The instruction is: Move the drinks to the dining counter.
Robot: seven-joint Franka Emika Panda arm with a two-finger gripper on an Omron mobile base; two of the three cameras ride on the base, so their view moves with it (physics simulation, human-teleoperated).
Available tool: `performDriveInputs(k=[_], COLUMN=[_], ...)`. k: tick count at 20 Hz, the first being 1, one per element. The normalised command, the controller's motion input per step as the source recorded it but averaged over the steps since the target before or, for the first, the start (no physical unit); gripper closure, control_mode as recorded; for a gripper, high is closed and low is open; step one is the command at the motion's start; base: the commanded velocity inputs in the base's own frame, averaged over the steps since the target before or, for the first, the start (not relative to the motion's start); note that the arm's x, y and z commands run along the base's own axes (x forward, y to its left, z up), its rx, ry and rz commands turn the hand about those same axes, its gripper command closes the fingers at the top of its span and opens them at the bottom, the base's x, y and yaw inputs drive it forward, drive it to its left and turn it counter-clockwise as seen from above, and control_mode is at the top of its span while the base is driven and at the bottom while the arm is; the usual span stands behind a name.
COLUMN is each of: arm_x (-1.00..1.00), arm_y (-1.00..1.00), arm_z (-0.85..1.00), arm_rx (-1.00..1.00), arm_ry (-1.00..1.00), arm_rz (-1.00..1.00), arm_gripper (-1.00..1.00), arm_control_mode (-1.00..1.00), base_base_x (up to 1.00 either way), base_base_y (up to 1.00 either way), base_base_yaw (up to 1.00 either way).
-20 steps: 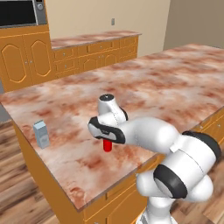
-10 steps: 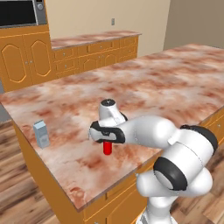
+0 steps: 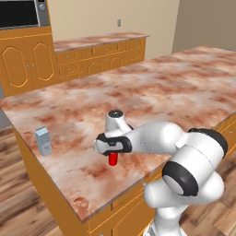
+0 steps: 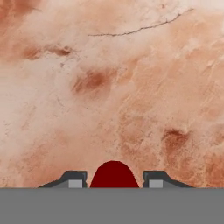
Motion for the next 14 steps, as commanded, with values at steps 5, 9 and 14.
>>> performDriveInputs(k=[5,9,14], arm_x=[0.00,0.00,0.00], arm_y=[0.00,0.00,0.00], arm_z=[-0.30,-0.35,-0.36], arm_rx=[0.02,0.04,0.07], arm_ry=[-0.11,-0.05,0.00], arm_rz=[0.11,0.07,0.04], arm_gripper=[1.00,1.00,1.00], arm_control_mode=[-1.00,-1.00,-1.00], base_base_x=[0.00,0.00,0.00], base_base_y=[0.00,0.00,0.00], base_base_yaw=[0.00,0.00,0.00])
